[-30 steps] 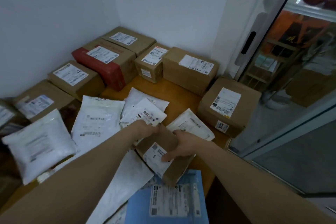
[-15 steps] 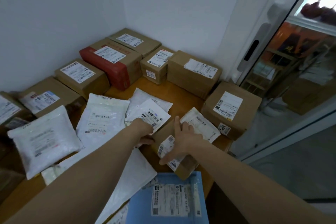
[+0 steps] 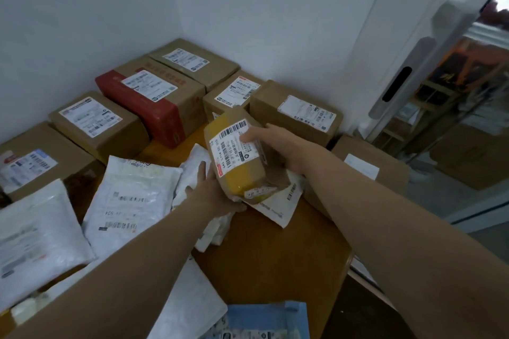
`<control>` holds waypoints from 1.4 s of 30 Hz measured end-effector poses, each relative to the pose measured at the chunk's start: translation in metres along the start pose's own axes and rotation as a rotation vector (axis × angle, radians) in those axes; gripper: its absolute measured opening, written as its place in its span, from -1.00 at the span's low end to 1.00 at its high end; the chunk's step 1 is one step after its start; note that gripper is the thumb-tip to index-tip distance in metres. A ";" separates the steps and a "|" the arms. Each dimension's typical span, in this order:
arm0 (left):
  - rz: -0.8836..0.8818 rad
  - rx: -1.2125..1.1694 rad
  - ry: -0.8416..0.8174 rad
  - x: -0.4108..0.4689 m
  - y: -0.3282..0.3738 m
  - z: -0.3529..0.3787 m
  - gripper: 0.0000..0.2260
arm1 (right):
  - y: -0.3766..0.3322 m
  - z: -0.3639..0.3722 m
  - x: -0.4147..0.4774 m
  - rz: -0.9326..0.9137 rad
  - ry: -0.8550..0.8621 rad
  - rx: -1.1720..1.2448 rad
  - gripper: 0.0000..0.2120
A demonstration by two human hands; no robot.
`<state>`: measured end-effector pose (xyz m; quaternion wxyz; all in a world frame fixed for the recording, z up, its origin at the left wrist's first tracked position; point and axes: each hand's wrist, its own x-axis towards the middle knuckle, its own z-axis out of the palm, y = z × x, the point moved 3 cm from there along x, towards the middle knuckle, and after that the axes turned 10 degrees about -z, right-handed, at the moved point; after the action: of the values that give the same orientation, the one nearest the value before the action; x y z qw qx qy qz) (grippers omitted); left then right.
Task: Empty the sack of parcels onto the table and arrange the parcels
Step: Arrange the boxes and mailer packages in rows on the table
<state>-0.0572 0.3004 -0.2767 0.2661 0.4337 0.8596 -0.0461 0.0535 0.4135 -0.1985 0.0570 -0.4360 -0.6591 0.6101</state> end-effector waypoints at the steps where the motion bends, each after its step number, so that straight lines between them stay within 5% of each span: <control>1: -0.001 0.047 -0.021 0.002 0.003 0.000 -0.01 | -0.002 -0.001 0.007 -0.020 0.029 0.019 0.17; 7: 0.119 0.246 -0.135 0.027 0.020 0.014 -0.06 | -0.023 -0.022 0.037 -0.345 0.406 -0.154 0.16; 11: 0.161 0.357 -0.189 0.026 0.022 0.024 -0.32 | -0.026 -0.008 0.046 -0.464 0.394 -0.620 0.17; 19: 0.222 0.366 -0.244 0.003 0.001 0.025 -0.45 | -0.014 0.030 0.057 -0.386 0.343 -0.879 0.15; 25: 0.230 0.249 0.030 -0.010 -0.022 0.024 -0.02 | -0.012 0.038 0.047 -0.405 0.342 -1.005 0.09; 30: -0.105 0.282 -0.032 -0.017 -0.049 0.028 0.31 | 0.008 0.043 0.043 -0.323 0.255 -1.143 -0.09; 33: -0.133 0.186 0.003 -0.016 -0.065 0.030 0.24 | 0.010 0.050 0.041 -0.452 0.232 -1.260 -0.44; 36: -0.131 -0.078 0.035 -0.014 -0.074 0.021 0.12 | 0.012 0.071 0.033 -0.650 0.086 -1.084 -0.65; 39: -0.137 -0.489 0.120 -0.016 -0.084 0.006 0.05 | 0.022 0.094 0.034 -0.549 -0.009 -0.974 -0.62; 42: -0.212 -0.766 0.221 -0.016 -0.099 -0.009 -0.01 | 0.038 0.111 0.044 -0.239 -0.080 -0.890 -0.31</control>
<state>-0.1296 0.2301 -0.2762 0.3082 0.2146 0.8780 0.2967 -0.0212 0.3535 -0.2790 -0.0912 -0.3153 -0.9042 0.2732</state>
